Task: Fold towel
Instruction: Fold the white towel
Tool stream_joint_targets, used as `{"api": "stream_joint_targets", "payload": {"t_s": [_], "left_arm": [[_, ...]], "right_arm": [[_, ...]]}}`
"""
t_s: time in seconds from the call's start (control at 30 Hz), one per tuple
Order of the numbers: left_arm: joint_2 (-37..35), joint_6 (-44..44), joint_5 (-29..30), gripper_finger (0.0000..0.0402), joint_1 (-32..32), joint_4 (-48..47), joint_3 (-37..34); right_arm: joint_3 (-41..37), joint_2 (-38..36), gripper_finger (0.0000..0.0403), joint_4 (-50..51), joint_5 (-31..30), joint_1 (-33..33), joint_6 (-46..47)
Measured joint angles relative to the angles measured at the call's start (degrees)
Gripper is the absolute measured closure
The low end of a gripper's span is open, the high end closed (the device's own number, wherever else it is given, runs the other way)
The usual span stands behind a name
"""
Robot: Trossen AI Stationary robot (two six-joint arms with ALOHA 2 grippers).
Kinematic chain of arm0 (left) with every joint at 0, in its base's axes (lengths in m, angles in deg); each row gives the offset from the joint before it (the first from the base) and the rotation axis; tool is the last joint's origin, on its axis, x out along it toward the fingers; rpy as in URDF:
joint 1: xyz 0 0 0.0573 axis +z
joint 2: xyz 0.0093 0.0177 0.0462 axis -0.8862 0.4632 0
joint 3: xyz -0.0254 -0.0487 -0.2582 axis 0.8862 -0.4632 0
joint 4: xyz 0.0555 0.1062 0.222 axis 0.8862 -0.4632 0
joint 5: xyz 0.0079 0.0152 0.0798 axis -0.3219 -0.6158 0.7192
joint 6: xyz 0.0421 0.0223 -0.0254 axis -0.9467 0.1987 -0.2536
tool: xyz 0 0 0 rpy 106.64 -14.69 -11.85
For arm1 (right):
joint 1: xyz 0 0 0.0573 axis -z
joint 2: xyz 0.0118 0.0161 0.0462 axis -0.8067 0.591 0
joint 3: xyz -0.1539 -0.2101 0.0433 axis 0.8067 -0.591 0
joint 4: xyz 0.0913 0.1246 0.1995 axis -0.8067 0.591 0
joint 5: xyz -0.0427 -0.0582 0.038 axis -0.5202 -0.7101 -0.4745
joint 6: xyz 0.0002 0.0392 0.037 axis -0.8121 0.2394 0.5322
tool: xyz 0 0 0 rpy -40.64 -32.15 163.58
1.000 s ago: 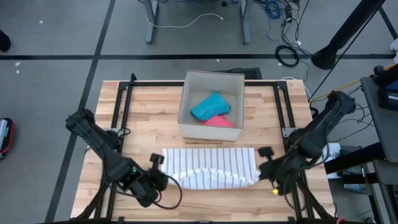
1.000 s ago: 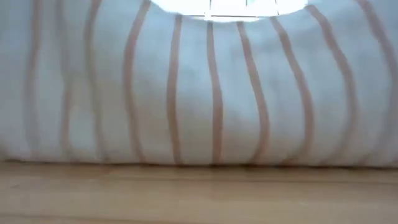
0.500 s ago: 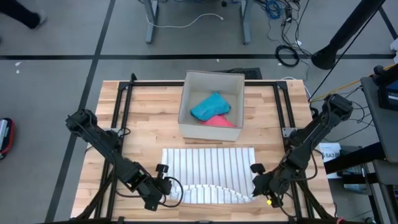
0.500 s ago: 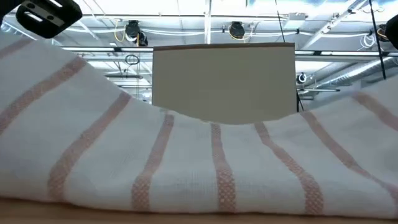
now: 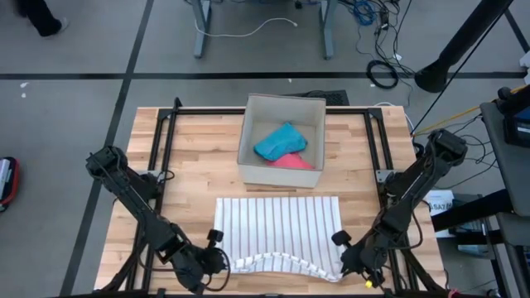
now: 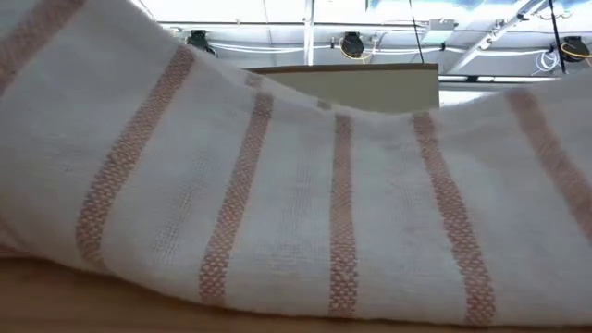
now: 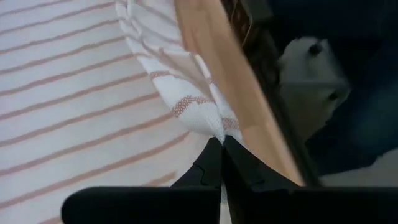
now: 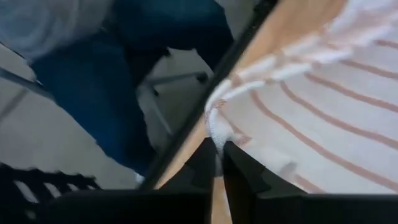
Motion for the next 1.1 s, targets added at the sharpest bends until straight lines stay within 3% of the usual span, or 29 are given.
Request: {"api": "stream_joint_targets", "payload": {"t_s": [0.2, 0.43, 0.7, 0.8, 0.93, 1.1], "left_arm": [[0.0, 1.1, -10.7, 0.0391, 0.5, 8.8, 0.0], [0.0, 2.2, -12.4, 0.0362, 0.5, 11.4, 0.0], [0.0, 3.1, -11.8, 0.0349, 0.5, 6.6, 0.1], [0.0, 2.7, -8.6, 0.0348, 0.8, 3.6, 0.1], [0.0, 1.6, 1.6, 0.0348, 2.4, -3.6, 0.1], [1.1, 1.5, 8.7, 0.0348, 6.9, -8.5, -1.1]], "right_arm": [[0.0, 0.2, 0.0338, -8.7, 2.3, 0.0, 1.2], [0.0, 0.2, 0.0288, -10.0, 3.2, 0.0, 2.1], [0.0, 0.1, 0.0282, -2.7, -9.3, 0.1, 2.1], [0.0, 0.1, 0.0283, -0.6, -14.6, 0.8, 1.5], [0.0, 0.1, 0.0284, 1.9, -20.2, 2.9, -0.9], [0.0, 0.1, 0.0284, 5.4, -22.5, 7.5, -2.9]]}}
